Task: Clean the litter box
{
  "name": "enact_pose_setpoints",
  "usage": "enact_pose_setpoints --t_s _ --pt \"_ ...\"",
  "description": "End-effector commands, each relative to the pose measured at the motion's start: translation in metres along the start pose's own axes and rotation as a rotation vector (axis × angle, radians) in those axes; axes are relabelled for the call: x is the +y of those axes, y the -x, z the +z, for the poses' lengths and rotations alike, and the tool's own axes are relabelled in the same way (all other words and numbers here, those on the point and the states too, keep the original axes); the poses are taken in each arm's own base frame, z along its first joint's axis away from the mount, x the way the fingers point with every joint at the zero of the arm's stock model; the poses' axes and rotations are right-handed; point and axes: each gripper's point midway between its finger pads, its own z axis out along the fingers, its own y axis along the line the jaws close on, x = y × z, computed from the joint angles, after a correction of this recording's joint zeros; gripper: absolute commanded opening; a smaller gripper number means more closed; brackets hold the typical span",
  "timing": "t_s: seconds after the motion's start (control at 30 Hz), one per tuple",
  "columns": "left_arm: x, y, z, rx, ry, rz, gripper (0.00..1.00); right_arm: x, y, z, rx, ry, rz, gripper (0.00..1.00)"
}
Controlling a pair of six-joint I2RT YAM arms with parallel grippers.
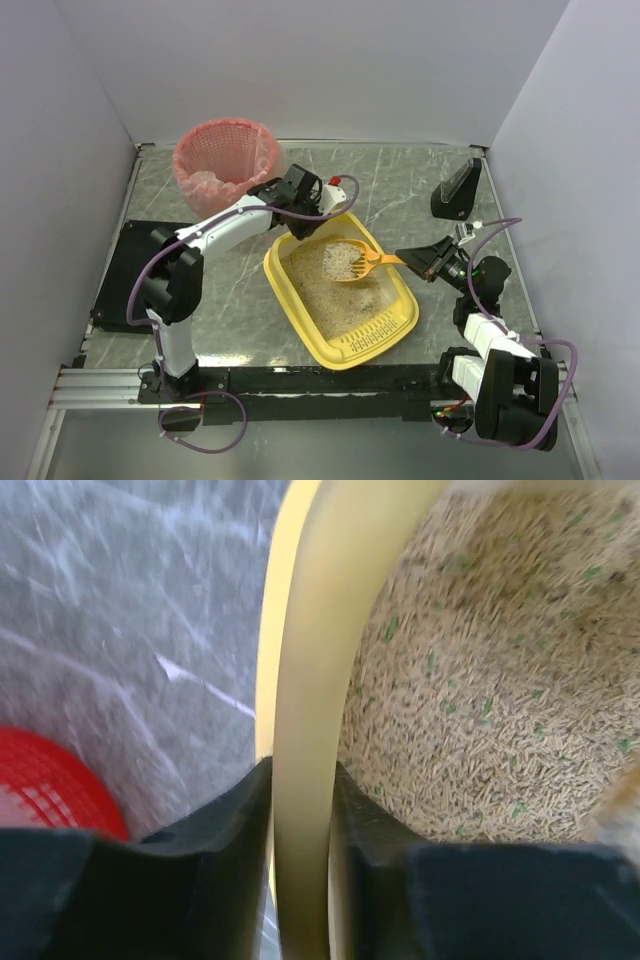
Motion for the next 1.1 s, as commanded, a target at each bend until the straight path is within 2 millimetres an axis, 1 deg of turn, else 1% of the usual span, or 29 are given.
enact_pose_setpoints --t_s 0.0,0.03,0.07,0.1,0.17,0.2,0.23,0.27,0.3,0.33,0.37,0.4,0.43,0.47,0.6,0.63,0.67,0.7,0.73,0.77,0.8,0.83,0.87,0.9,0.93,0.97,1.0,1.03,1.07 --pt "-0.002 0.055 -0.023 -0.178 -0.054 0.067 0.48 0.000 0.015 0.006 -0.062 -0.049 -0.092 0.00" --pt "-0.004 0.055 -0.024 -0.184 -0.064 0.068 0.53 0.001 0.013 0.015 -0.071 -0.062 -0.133 0.00" --pt "-0.004 0.059 -0.027 -0.197 -0.066 0.067 0.57 0.013 0.018 0.021 -0.083 -0.053 -0.177 0.00" --pt "-0.003 0.064 -0.031 -0.218 -0.059 0.052 0.58 0.010 0.014 0.023 -0.070 -0.080 -0.164 0.00" --pt "-0.001 0.068 -0.038 -0.231 -0.043 0.041 0.65 0.019 0.016 0.023 -0.070 -0.070 -0.209 0.00" --pt "0.004 0.074 -0.045 -0.252 -0.012 0.025 0.69 0.009 0.014 0.019 -0.060 -0.114 -0.178 0.00" --pt "0.006 0.074 -0.048 -0.255 0.000 0.015 0.71 0.007 0.015 0.016 -0.057 -0.126 -0.205 0.00" --pt "0.006 0.077 -0.053 -0.268 0.004 0.009 0.82 0.008 0.017 0.013 -0.072 -0.134 -0.214 0.00" --pt "0.007 0.083 -0.064 -0.296 0.012 -0.007 0.94 0.006 0.017 0.012 -0.081 -0.137 -0.209 0.00" --pt "0.005 0.085 -0.069 -0.306 0.009 -0.013 0.99 0.014 0.020 0.013 -0.105 -0.104 -0.216 0.00" --pt "0.002 0.087 -0.074 -0.322 -0.005 -0.011 0.99 0.008 0.018 0.013 -0.117 -0.104 -0.187 0.00" --pt "0.001 0.093 -0.086 -0.355 0.000 -0.012 0.99 0.007 0.018 0.014 -0.124 -0.094 -0.160 0.00" --pt "0.004 0.097 -0.090 -0.383 0.020 -0.019 0.99 0.020 0.020 0.016 -0.136 -0.031 -0.160 0.00" --pt "0.006 0.099 -0.094 -0.395 0.035 -0.031 0.99 0.011 0.012 0.015 -0.106 -0.029 -0.108 0.00" --pt "0.025 0.106 -0.112 -0.421 0.141 -0.127 0.99 0.013 0.009 0.013 -0.093 -0.002 -0.072 0.00" --pt "0.032 0.104 -0.115 -0.417 0.186 -0.162 0.99 0.016 0.009 0.015 -0.095 0.003 -0.076 0.00" --pt "0.037 0.106 -0.123 -0.439 0.219 -0.192 0.99 0.020 0.010 0.015 -0.096 0.008 -0.082 0.00" --pt "0.035 0.102 -0.123 -0.440 0.218 -0.249 0.99 0.023 0.010 0.014 -0.088 0.014 -0.089 0.00" --pt "0.042 0.098 -0.128 -0.440 0.265 -0.288 0.99 0.023 0.012 0.011 -0.088 0.006 -0.103 0.00" --pt "0.045 0.100 -0.143 -0.483 0.292 -0.324 0.99 0.017 0.010 0.007 -0.084 -0.036 -0.080 0.00" --pt "0.040 0.089 -0.139 -0.478 0.289 -0.405 0.99 0.013 0.015 0.005 -0.111 -0.067 -0.089 0.00" --pt "0.041 0.085 -0.144 -0.490 0.305 -0.443 0.99 0.015 0.018 0.003 -0.126 -0.073 -0.141 0.00" --pt "0.045 0.083 -0.160 -0.530 0.341 -0.537 0.99 0.014 0.017 0.004 -0.128 -0.073 -0.131 0.00" --pt "0.042 0.069 -0.156 -0.507 0.354 -0.586 0.99 0.025 0.018 0.004 -0.134 -0.025 -0.121 0.00" --pt "0.042 0.062 -0.158 -0.507 0.367 -0.629 0.99 0.023 0.011 0.003 -0.104 -0.009 -0.094 0.00" --pt "0.042 0.057 -0.168 -0.531 0.384 -0.706 0.98 0.025 0.010 0.002 -0.093 0.007 -0.087 0.00" --pt "0.037 0.041 -0.163 -0.498 0.390 -0.741 0.97 0.025 0.009 0.000 -0.084 0.013 -0.062 0.00" --pt "0.035 0.034 -0.165 -0.495 0.396 -0.770 0.97 0.023 0.008 -0.001 -0.080 0.013 -0.048 0.00" --pt "0.034 0.029 -0.176 -0.518 0.408 -0.812 0.97 0.023 0.009 -0.001 -0.088 0.018 -0.037 0.00"
